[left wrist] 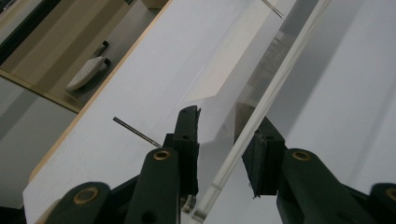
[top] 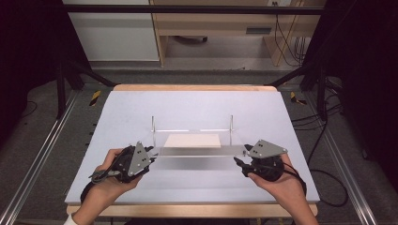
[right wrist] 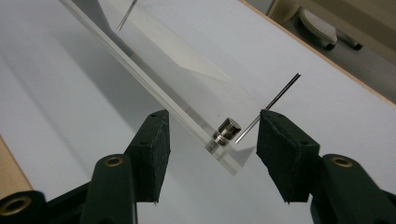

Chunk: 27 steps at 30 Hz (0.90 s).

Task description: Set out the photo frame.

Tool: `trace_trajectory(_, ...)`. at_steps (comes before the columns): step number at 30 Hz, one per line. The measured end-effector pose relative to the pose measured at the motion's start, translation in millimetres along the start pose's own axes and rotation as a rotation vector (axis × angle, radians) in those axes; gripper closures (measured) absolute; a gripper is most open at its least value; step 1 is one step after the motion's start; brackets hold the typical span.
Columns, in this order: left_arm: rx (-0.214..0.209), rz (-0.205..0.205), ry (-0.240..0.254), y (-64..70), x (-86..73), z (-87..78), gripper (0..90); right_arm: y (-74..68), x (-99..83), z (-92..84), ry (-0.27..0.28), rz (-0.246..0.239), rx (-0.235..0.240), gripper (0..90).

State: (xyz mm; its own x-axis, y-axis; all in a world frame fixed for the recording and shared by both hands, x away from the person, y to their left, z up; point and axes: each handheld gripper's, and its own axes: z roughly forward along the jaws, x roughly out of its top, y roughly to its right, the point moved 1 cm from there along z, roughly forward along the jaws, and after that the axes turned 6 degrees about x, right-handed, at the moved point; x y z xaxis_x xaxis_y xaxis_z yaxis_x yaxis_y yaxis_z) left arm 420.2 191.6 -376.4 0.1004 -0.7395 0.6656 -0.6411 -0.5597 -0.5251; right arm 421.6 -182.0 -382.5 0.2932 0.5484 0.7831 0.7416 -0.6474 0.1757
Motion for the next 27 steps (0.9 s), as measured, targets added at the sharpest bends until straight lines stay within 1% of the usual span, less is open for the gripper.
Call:
trace_trajectory(2, -0.003, -0.003, -0.002, -1.4, 0.7, 0.1, 67.8, 0.6, 0.2, 1.5, 0.006, -0.025, -0.025, 51.5)
trace_trajectory(3, -0.005, -0.007, -0.001, -2.0, 1.1, 0.2, 67.8, 1.6, 0.6, 1.1, 0.010, -0.014, -0.029, 53.6)
trace_trajectory(4, -0.007, -0.016, -0.001, -2.7, 1.4, 0.3, 67.7, 3.1, 1.2, 0.6, 0.017, -0.007, -0.025, 54.1)
trace_trajectory(8, -0.014, -0.017, -0.002, -6.1, 3.1, 0.6, 67.7, 4.4, 5.1, -0.7, 0.008, -0.024, -0.026, 56.2)
trace_trajectory(11, -0.023, -0.019, -0.008, -9.4, 4.0, 0.3, 67.8, 3.3, 9.2, -1.2, 0.002, -0.030, -0.025, 56.9)
trace_trajectory(12, -0.025, -0.020, -0.009, -10.9, 4.4, 0.2, 67.8, 3.5, 10.8, -1.5, -0.003, -0.032, -0.017, 57.1)
trace_trajectory(13, -0.026, -0.027, -0.009, -11.6, 4.5, 0.2, 67.7, 3.2, 12.1, -1.8, -0.004, -0.027, -0.016, 57.2)
trace_trajectory(19, -0.047, -0.036, -0.015, -19.9, 6.5, -0.1, 67.6, 3.5, 19.6, -3.1, -0.012, -0.022, -0.002, 58.0)
trace_trajectory(22, -0.055, -0.038, -0.016, -26.3, 9.9, 0.8, 67.5, 7.9, 24.3, -3.7, -0.012, -0.015, 0.004, 58.0)
trace_trajectory(27, -0.079, -0.060, -0.012, -41.2, 17.5, 3.8, 66.3, 19.0, 33.4, -4.0, 0.005, 0.010, 0.020, 57.6)
